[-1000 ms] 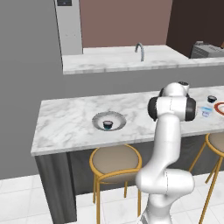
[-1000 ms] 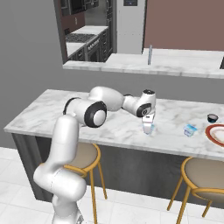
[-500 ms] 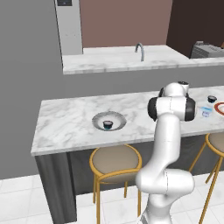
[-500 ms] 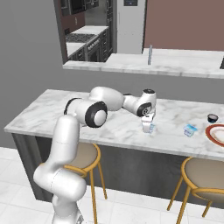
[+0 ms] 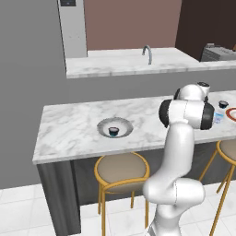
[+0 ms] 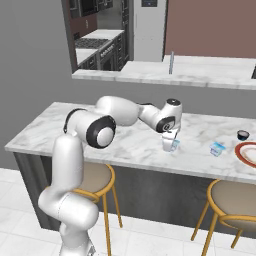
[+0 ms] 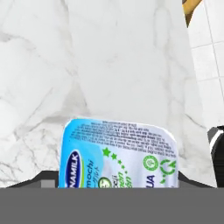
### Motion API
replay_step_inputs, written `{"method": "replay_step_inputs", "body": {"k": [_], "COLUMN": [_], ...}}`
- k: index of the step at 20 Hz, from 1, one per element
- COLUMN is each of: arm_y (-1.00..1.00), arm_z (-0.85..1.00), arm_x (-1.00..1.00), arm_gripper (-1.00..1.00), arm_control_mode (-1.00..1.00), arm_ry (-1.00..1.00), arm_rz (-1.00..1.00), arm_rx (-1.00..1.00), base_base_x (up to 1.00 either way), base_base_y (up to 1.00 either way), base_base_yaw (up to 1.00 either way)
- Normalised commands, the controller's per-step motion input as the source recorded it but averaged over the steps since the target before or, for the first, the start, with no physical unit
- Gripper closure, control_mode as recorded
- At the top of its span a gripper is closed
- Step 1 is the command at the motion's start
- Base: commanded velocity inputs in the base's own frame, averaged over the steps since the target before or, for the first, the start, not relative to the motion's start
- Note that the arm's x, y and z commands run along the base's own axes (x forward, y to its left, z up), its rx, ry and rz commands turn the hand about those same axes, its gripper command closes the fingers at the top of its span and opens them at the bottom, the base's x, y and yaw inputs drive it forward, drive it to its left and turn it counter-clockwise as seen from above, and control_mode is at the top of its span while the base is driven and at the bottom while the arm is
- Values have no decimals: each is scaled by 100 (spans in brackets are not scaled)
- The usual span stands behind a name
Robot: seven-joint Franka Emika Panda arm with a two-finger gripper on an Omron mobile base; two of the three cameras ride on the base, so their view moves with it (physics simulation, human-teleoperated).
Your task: Place two yogurt containers on each plate.
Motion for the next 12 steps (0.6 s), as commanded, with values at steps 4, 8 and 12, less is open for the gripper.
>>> {"method": "replay_step_inputs", "body": {"k": [4,8,12], "arm_y": [51,81,84], "arm_z": [47,31,27], "arm_x": [-29,-3,-1], "arm_gripper": [100,100,100], "arm_control_mode": [-100,-100,-100], "arm_ry": [-15,-13,-5], "arm_rz": [1,14,24], "arm_rx": [-3,-11,-12], "base_base_x": [0,0,0], "base_base_y": [0,0,0], "base_base_yaw": [0,0,0]}}
